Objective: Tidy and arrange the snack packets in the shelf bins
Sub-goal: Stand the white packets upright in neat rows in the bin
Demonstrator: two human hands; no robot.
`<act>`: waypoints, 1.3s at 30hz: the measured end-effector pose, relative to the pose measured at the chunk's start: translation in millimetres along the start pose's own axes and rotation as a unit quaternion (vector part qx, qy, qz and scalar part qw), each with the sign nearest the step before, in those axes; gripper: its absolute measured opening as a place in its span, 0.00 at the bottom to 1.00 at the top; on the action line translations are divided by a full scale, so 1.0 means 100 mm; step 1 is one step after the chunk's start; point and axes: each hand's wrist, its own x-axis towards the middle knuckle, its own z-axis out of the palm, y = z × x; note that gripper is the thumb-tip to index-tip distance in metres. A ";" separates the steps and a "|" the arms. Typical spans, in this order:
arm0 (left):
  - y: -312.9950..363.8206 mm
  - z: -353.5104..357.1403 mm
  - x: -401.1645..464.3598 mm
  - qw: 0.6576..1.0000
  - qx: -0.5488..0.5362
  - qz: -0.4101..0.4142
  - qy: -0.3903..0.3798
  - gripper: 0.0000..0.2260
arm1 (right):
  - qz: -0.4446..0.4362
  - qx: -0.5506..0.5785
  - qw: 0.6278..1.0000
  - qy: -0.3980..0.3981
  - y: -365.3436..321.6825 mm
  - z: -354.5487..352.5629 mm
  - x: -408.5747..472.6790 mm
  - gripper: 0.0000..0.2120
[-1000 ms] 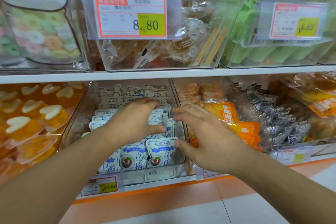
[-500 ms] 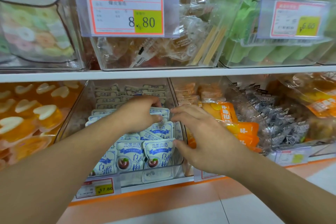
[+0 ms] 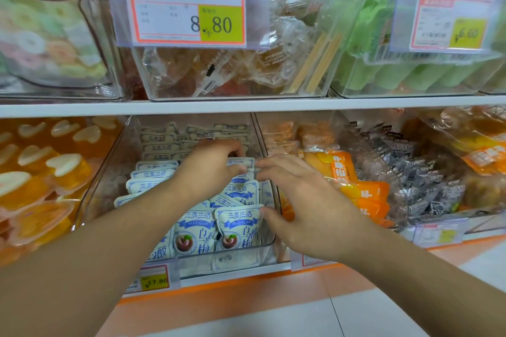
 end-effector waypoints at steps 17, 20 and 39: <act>-0.17 -0.23 -0.30 0.997 -0.010 -0.080 0.003 0.06 | 0.012 0.008 1.000 -0.005 -0.04 -0.01 0.00 0.23; -0.17 -0.20 -0.21 0.998 -0.015 -0.068 -0.001 0.05 | 0.010 0.006 1.000 -0.004 -0.04 0.00 0.00 0.22; -0.12 -0.17 -0.29 0.995 -0.085 -0.060 0.008 0.11 | -0.003 0.002 1.000 0.001 -0.02 0.02 -0.01 0.22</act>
